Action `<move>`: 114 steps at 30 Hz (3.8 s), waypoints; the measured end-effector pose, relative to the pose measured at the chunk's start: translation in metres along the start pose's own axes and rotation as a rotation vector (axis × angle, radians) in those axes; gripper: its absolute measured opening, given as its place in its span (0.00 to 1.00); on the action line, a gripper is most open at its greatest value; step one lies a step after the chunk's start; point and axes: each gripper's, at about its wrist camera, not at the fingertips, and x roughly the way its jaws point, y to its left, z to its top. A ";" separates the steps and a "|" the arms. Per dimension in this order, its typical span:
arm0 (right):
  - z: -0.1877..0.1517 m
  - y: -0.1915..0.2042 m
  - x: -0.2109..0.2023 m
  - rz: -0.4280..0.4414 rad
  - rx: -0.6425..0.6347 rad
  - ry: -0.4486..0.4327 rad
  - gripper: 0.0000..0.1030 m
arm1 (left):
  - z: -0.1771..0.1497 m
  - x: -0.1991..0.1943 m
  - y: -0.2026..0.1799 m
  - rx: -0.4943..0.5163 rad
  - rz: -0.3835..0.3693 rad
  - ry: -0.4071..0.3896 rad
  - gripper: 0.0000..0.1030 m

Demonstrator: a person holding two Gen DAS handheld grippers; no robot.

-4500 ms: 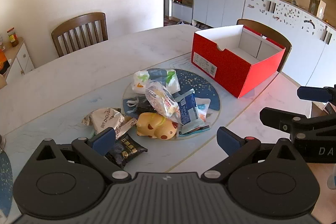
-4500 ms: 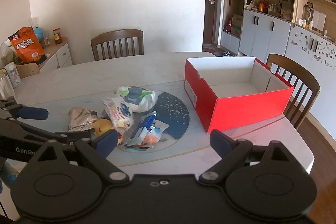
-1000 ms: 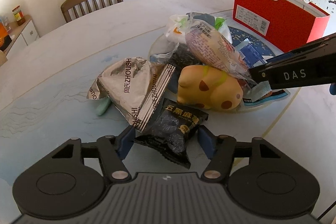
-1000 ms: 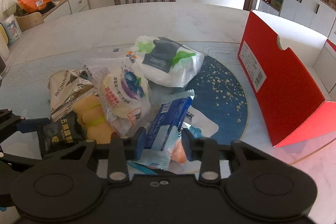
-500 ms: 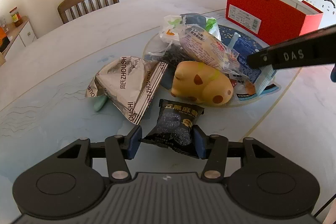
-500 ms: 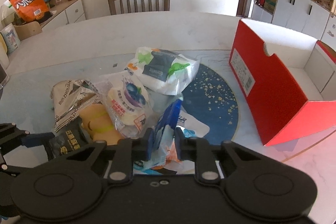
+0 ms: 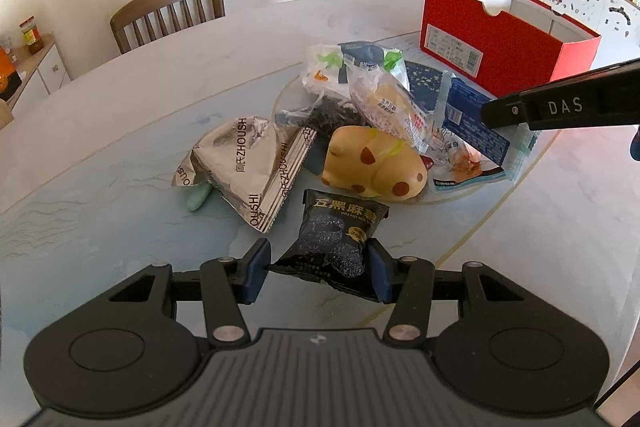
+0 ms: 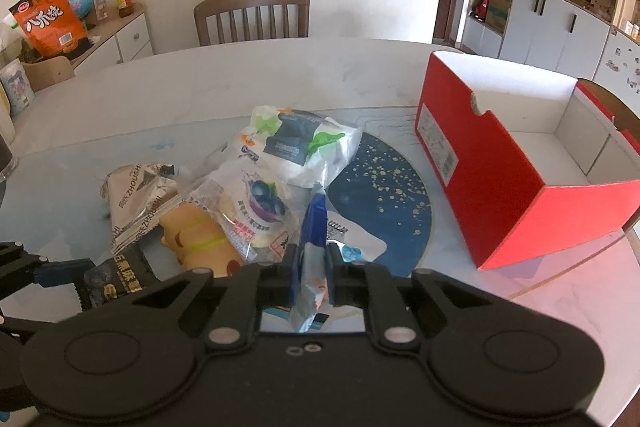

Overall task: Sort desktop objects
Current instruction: 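Lift both held packets and carry them over the red shoebox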

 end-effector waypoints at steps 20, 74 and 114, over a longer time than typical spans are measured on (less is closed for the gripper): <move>-0.002 -0.001 -0.062 -0.035 0.076 -0.079 0.12 | 0.019 -0.057 0.000 0.051 -0.036 -0.109 0.49; 0.071 -0.242 -0.046 0.027 0.076 -0.108 0.12 | 0.202 0.003 -0.204 0.097 -0.025 -0.178 0.49; 0.098 -0.312 0.057 0.055 0.058 0.114 0.12 | 0.256 0.139 -0.263 0.246 -0.029 0.084 0.49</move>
